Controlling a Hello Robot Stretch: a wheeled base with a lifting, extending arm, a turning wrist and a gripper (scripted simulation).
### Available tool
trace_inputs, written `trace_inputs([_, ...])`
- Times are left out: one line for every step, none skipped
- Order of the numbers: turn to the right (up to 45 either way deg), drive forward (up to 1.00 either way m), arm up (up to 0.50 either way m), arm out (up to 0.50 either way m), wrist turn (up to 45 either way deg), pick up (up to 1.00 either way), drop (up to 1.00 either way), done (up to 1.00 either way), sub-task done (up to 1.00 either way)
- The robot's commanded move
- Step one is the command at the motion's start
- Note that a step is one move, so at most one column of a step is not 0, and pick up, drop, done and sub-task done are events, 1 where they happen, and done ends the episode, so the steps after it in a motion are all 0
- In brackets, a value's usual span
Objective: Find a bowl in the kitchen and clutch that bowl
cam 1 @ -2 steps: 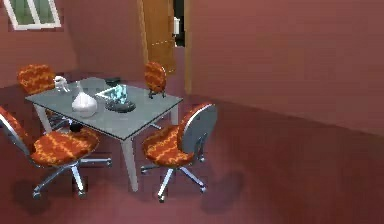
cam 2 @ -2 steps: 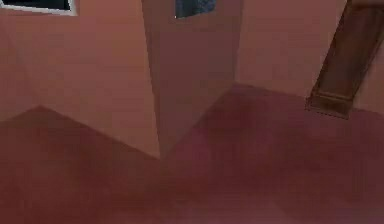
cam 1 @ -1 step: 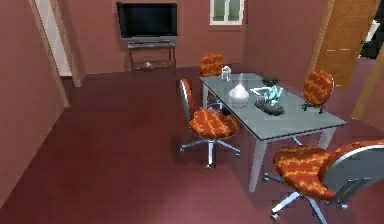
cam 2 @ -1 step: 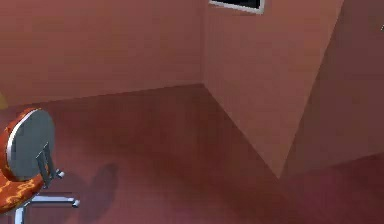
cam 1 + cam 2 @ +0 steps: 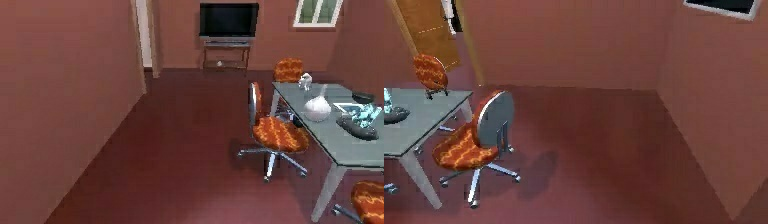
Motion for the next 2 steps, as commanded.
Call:
trace_inputs([0.0,1.00,0.00,0.00,0.0,0.00,0.00,0.00,0.00])
trace_inputs([0.0,1.00,0.00,0.00,0.0,0.00,0.00,0.00,0.00])
